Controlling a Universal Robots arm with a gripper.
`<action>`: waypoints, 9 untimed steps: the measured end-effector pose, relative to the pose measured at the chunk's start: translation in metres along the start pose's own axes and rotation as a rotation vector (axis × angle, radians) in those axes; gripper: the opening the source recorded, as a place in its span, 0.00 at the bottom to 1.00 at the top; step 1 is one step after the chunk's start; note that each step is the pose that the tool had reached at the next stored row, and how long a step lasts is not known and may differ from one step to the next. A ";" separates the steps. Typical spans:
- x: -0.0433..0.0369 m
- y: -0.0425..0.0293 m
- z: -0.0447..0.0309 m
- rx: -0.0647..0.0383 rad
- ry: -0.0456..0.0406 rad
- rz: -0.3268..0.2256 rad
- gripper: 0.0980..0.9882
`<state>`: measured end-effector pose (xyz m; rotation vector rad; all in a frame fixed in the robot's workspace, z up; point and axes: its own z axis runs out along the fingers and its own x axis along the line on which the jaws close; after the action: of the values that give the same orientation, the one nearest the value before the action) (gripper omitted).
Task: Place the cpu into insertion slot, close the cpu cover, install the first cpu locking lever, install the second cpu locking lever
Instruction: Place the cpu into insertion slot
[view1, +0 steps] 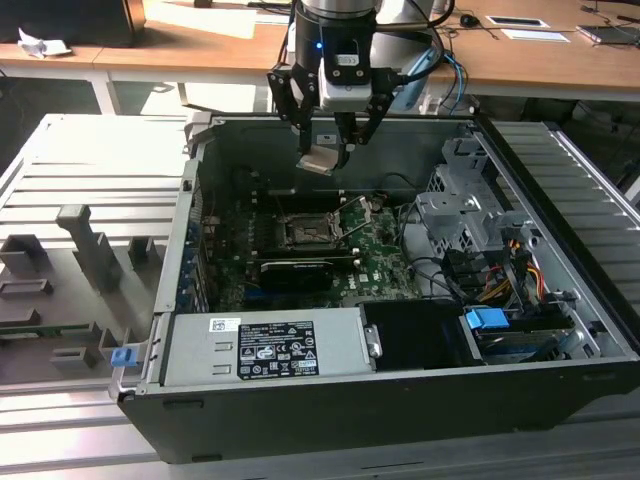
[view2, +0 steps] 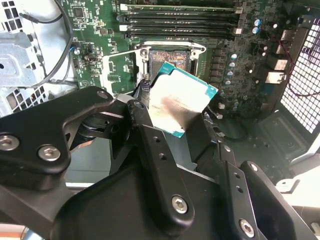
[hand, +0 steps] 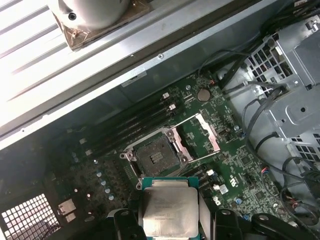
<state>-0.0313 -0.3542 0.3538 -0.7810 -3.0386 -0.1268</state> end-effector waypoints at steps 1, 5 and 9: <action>0.0000 0.0000 0.0001 0.000 -0.0001 0.001 0.49; 0.0000 -0.0001 0.0005 0.000 -0.0007 0.009 0.49; 0.0000 -0.0001 0.0009 0.000 -0.0010 0.013 0.49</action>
<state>-0.0313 -0.3542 0.3529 -0.8013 -3.0338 -0.1267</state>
